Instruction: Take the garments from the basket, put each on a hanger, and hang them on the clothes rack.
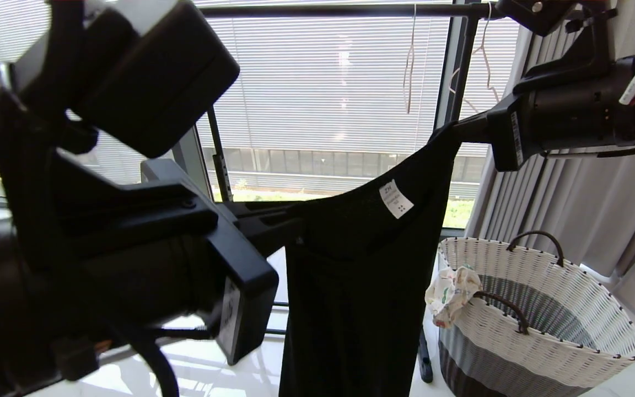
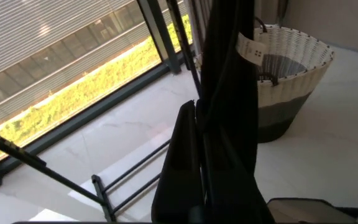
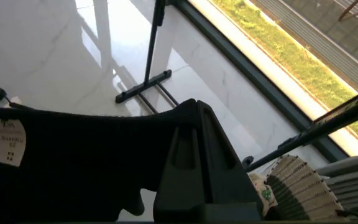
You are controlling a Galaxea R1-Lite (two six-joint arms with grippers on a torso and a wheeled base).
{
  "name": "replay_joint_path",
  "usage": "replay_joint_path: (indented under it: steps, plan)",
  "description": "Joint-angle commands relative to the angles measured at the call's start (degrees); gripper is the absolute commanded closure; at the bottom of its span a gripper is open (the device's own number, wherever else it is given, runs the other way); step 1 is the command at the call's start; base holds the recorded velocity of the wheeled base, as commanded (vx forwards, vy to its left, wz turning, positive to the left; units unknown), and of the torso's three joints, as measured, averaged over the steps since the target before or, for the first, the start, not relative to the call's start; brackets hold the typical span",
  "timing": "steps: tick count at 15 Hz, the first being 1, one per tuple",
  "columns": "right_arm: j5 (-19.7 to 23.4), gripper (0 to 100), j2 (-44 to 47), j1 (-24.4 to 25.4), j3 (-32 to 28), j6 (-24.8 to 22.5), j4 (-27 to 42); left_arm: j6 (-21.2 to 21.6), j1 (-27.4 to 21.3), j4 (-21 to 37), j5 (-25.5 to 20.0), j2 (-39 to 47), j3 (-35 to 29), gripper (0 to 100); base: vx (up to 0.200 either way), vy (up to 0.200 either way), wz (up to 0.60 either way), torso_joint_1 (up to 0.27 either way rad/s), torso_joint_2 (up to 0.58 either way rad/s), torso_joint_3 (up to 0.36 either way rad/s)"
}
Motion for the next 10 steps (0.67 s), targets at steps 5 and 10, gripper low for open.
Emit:
replay_joint_path:
  steps: [5,10]
  plan:
    - [0.01,100,-9.19,-1.97,6.40,-0.04,4.85,2.98,11.03,-0.22,0.40,8.26,-12.38,100,0.000,0.000,0.00,0.000,0.00,0.000]
    - [-0.16,0,-9.63,-1.97,7.01,-0.13,5.37,3.06,10.41,-0.22,0.40,8.61,-12.47,100,0.000,0.000,0.00,0.000,0.00,0.000]
